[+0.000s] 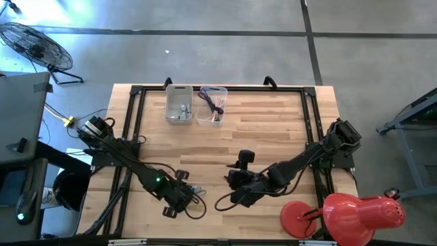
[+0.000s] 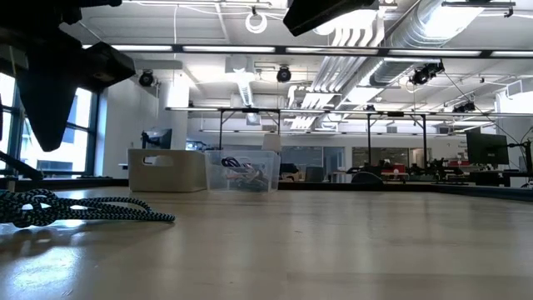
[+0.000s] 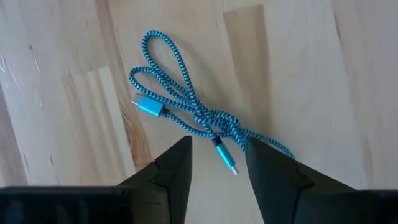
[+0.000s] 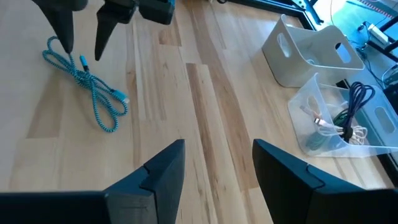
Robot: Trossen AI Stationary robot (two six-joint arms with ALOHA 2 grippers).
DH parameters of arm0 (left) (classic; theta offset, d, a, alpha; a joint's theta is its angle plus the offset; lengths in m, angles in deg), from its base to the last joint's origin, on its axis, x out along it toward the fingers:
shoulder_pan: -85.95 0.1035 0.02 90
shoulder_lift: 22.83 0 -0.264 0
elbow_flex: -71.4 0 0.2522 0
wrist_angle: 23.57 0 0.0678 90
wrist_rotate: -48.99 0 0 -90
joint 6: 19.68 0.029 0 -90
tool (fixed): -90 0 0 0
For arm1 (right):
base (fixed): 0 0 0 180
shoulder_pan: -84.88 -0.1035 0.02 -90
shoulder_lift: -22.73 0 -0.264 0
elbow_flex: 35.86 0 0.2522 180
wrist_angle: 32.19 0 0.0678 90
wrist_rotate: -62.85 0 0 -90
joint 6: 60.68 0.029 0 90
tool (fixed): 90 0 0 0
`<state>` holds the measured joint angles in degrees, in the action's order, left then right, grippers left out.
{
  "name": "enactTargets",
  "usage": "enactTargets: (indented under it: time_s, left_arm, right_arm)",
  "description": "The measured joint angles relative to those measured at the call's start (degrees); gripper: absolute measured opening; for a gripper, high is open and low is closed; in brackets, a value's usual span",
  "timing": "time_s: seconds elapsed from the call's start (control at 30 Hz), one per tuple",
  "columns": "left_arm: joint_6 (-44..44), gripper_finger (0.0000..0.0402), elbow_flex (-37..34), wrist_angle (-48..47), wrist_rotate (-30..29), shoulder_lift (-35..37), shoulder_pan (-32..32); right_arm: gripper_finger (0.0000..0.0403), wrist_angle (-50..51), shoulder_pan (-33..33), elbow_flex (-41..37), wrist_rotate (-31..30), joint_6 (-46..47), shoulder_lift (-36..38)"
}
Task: Pick & Place USB Port
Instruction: Put the striped light blue charger cable into the transparent bin
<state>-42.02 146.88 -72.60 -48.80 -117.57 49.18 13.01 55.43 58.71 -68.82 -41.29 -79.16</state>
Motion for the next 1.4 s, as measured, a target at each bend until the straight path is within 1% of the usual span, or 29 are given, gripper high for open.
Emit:
enactTargets:
  time_s: [0.13, 0.3, 0.4, 0.5, 0.7, 0.77, 0.9, 0.97, 1.0, 1.3, 1.4]
  left_arm:
    - [-5.62, 0.0145, 0.00, 1.67, 0.04, 0.00, 0.01]
    - [-15.60, 0.0145, 0.00, 1.81, 0.06, -0.02, 0.04]
    - [-18.20, 0.0145, 0.00, 2.16, -0.37, -0.04, 0.05]
    - [-18.54, 0.0145, 0.00, 2.27, -1.60, -0.04, 0.79]
    - [-16.99, 0.0145, -0.33, 0.34, -1.71, -0.59, 3.87]
    - [-16.94, 0.0145, -1.26, 0.36, -0.58, -1.25, 4.75]
    - [-17.79, 0.0145, -2.60, 3.24, 4.57, -2.95, 5.74]
    - [-18.42, 0.0145, -3.15, 2.20, 6.02, -3.52, 5.76]
    - [-18.44, 0.0145, -3.07, 3.74, 6.51, -4.07, 5.81]
    - [-18.39, 0.0145, -3.01, 4.66, 8.53, -4.52, 5.76]
    - [-17.96, 0.0145, -2.99, 4.11, 8.09, -4.50, 5.77]
  right_arm:
    - [0.0181, 0.01, -0.13, 0.00, -0.17, -1.24, 0.00]
    - [0.0181, 0.04, -0.21, 0.00, 0.11, -1.77, 0.00]
    - [0.0181, 0.05, -0.50, 0.00, 0.24, -1.85, 0.00]
    - [0.0181, 0.07, -1.06, 0.00, 0.17, -1.87, 0.00]
    - [0.0181, 0.30, -2.35, 0.00, 0.04, -1.87, 0.00]
    - [0.0181, 0.45, -2.77, 0.00, -0.23, -1.87, 0.01]
    - [0.0181, 1.09, -3.34, -0.01, -0.59, -1.84, 0.00]
    - [0.0181, 1.27, -3.38, -0.02, -1.12, -1.81, 0.00]
    - [0.0181, 1.63, -3.41, -0.01, -1.32, -1.55, 0.00]
    - [0.0181, 1.75, -3.59, -0.04, -2.16, -1.27, 0.00]
    - [0.0181, 1.75, -3.59, -0.04, -2.32, -1.09, 0.00]
